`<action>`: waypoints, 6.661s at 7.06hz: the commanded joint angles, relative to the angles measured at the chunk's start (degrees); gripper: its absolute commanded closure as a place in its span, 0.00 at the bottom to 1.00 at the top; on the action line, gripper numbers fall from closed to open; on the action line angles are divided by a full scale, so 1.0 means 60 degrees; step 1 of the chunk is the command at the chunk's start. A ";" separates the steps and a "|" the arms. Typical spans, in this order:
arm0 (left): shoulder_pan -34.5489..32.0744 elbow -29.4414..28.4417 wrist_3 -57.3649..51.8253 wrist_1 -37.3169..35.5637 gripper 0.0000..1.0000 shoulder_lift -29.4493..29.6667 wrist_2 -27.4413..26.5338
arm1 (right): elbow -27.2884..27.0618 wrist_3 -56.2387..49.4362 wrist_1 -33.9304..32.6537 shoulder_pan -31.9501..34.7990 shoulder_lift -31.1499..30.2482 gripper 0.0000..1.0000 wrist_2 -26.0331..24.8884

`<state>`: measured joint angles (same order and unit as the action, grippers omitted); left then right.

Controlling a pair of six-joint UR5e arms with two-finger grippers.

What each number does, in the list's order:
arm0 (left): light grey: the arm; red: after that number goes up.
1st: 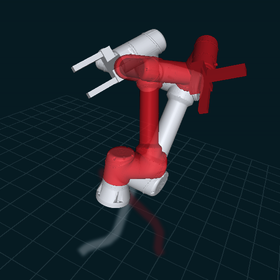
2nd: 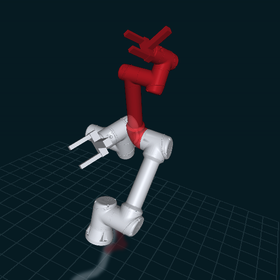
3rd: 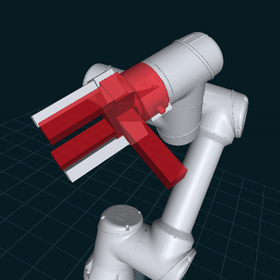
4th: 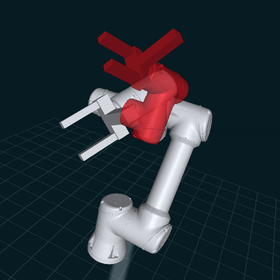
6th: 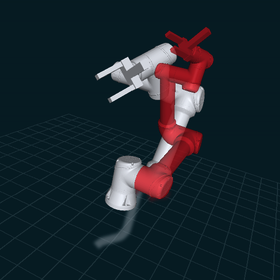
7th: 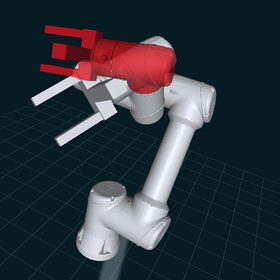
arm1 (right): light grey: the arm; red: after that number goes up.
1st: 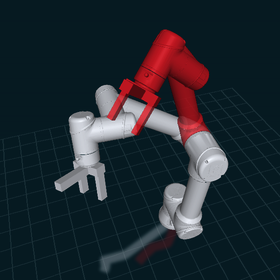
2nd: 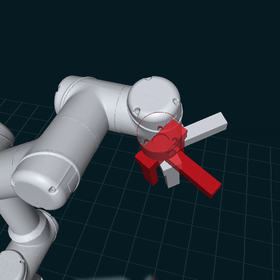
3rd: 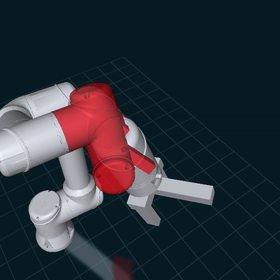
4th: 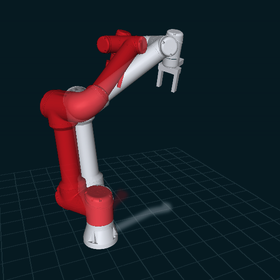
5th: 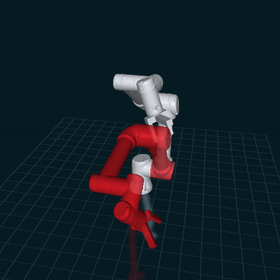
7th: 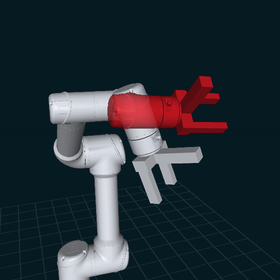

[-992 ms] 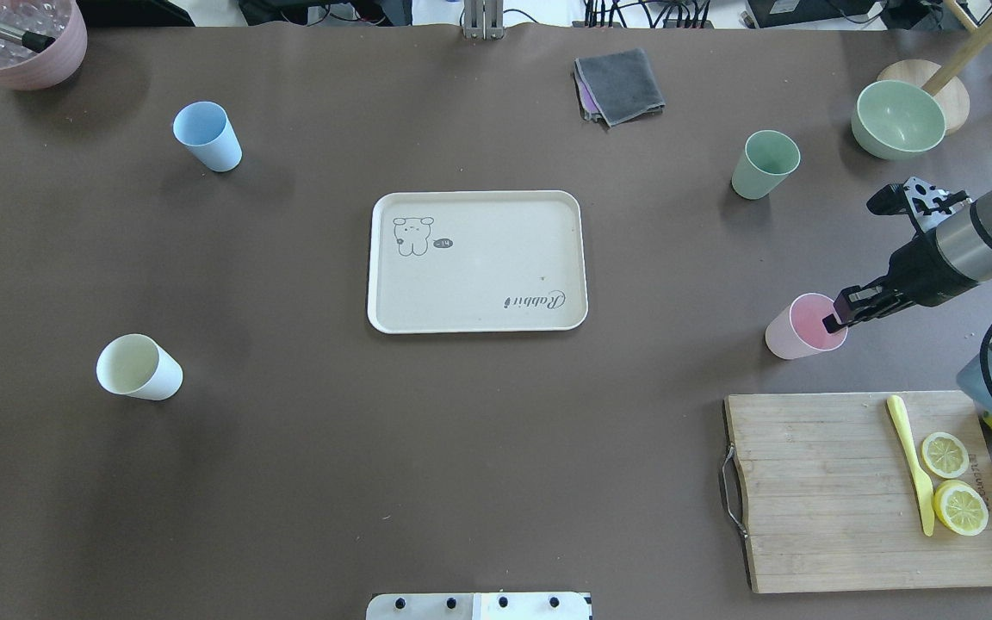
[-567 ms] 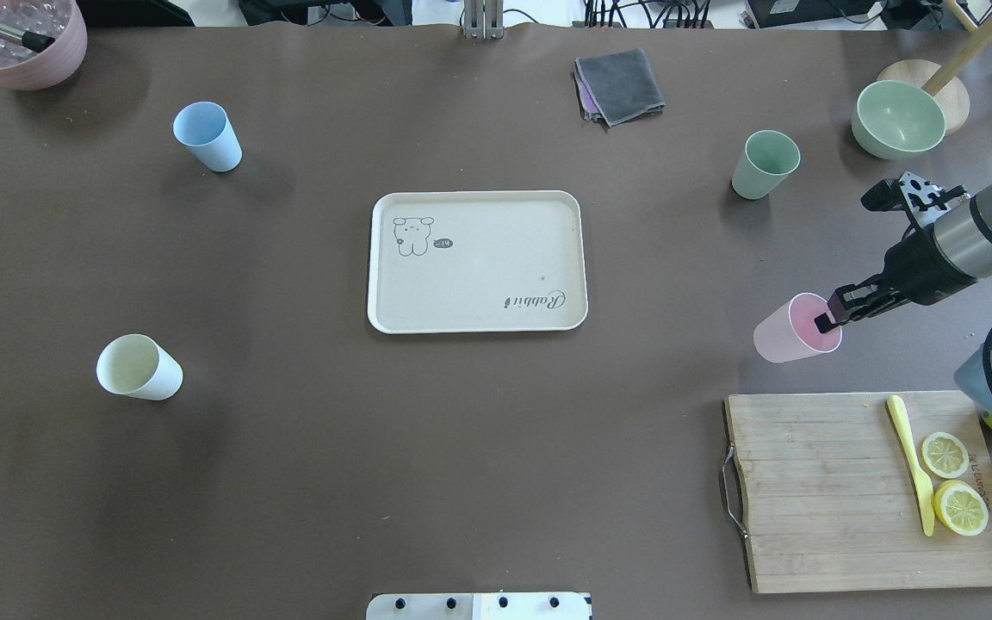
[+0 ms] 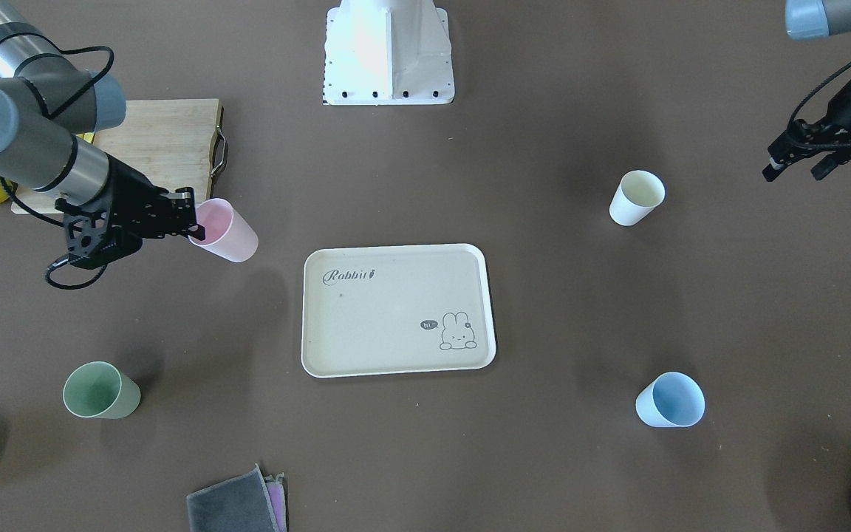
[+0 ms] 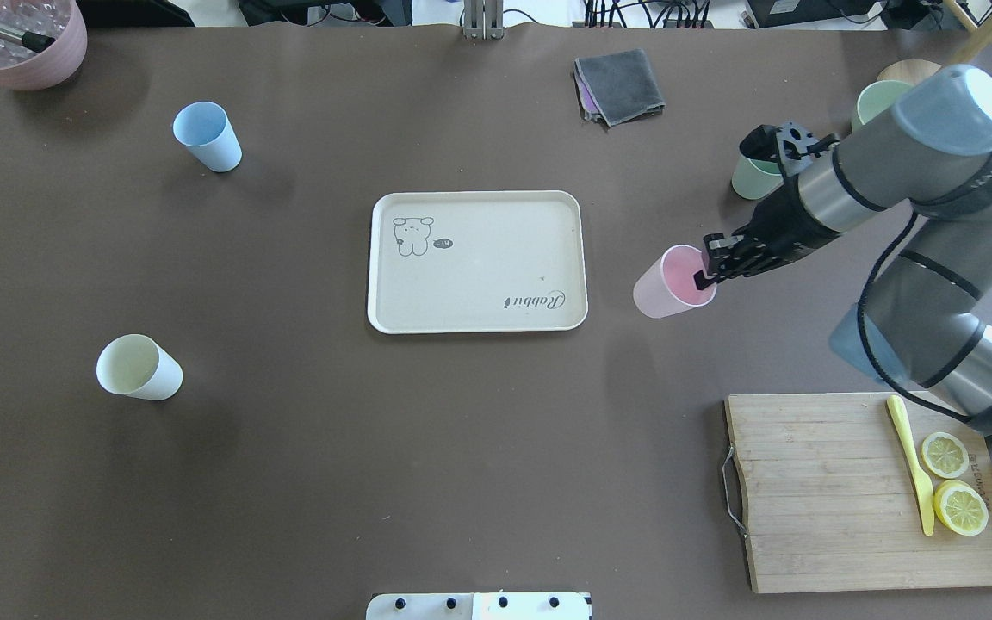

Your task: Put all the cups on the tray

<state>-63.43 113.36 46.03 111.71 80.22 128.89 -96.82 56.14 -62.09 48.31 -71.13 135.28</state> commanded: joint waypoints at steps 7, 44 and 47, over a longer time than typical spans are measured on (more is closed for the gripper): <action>0.3365 -0.0610 0.1322 0.0351 0.44 0.0912 -0.1736 | 0.1209 0.0576 -0.0565 -0.1474 0.1894 1.00 -0.2270; 0.0041 -0.8606 -0.0787 -0.0456 0.05 0.8118 -0.0301 | 0.3803 0.1291 -0.1385 -0.0079 0.3958 1.00 -0.1141; 0.0054 -0.9792 -0.0744 0.0261 0.05 0.8615 -0.0300 | 0.3744 0.1337 -0.1210 -0.0697 0.4032 0.86 -0.1803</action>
<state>-63.13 57.73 41.45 111.38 130.60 127.09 -74.30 64.05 -69.72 45.02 -47.11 125.55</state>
